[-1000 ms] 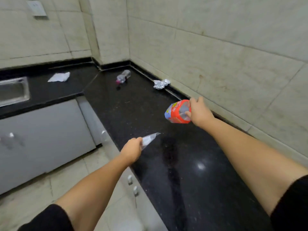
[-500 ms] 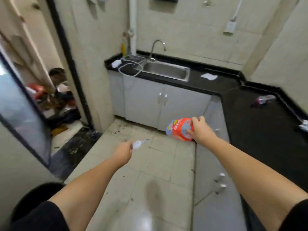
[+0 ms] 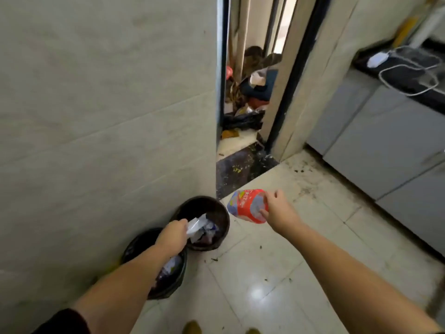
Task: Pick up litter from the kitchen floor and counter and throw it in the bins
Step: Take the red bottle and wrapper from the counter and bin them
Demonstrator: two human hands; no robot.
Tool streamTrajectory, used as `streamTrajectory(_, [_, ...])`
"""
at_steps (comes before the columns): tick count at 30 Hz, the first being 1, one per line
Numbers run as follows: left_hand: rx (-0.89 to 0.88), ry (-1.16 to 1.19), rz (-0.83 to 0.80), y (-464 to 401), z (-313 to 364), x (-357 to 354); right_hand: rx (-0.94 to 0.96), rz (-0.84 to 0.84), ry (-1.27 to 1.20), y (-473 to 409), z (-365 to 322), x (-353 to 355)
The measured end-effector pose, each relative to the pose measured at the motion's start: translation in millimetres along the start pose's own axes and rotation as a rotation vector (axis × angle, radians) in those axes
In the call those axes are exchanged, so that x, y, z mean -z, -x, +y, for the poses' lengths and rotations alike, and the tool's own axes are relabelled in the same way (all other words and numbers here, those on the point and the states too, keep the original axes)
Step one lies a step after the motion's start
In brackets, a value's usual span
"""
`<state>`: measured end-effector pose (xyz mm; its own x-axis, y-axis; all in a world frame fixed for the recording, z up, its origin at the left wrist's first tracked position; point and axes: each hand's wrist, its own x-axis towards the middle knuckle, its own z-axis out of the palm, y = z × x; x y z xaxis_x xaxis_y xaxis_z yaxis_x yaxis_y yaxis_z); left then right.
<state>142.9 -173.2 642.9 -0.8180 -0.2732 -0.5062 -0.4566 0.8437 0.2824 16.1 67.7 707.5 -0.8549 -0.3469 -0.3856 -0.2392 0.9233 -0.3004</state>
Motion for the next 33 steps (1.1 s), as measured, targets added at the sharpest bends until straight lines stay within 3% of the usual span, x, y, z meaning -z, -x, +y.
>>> streamTrajectory(8, [0.070, 0.015, -0.117, -126, -32, -100, 0.063, -0.140, 0.135, -123, -7, -117])
streamTrajectory(19, [0.081, 0.059, -0.163, -291, -35, -271, 0.134, -0.058, 0.049, -246, 63, -212])
streamTrajectory(25, [0.155, 0.139, -0.209, -289, -52, -306, 0.153, -0.093, 0.058, -256, 60, -223])
streamTrajectory(33, [0.364, 0.205, -0.214, -185, -129, -281, 0.351, -0.214, 0.023, -228, -49, -233])
